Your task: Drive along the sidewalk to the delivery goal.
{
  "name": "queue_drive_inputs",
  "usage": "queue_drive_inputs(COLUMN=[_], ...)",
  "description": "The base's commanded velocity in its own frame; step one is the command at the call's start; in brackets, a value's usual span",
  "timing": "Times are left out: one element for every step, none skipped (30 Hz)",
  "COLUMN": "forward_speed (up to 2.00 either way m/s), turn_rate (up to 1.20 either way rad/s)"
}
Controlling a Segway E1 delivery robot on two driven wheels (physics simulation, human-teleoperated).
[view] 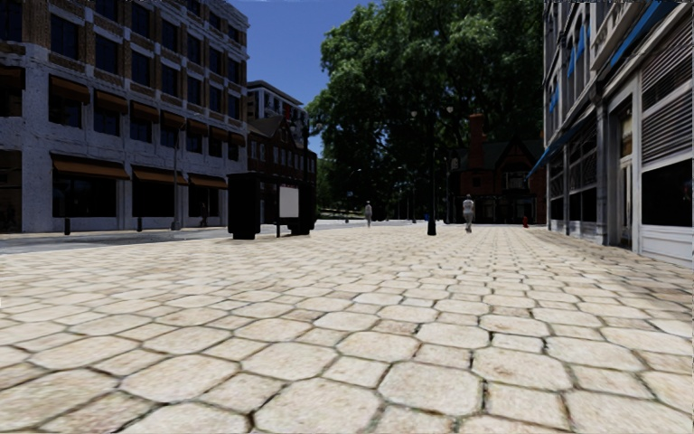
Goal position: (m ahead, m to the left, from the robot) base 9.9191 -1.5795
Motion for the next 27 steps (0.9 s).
queue_drive_inputs(forward_speed=[1.62, 1.62, 1.62, 1.62, 1.62, 1.62, 1.62, 1.62, 1.62, 1.62, 1.62, 1.62, 1.62, 1.62, 1.62, 1.62, 1.62, 1.62, 1.62, 1.62, 1.62, 1.62, 1.62, 1.62, 1.62, 1.62, 1.62], turn_rate=[0.4, 0.4, 0.4, 0.0, 0.0, 0.0, 0.0, 0.0, 0.0, 0.0, 0.0, 0.0, 0.0, 0.0, 0.0, 0.0, 0.0, 0.0, 0.0, 0.0, 0.0, 0.0, 0.0, 0.0, 0.0, 0.0, 0.0])
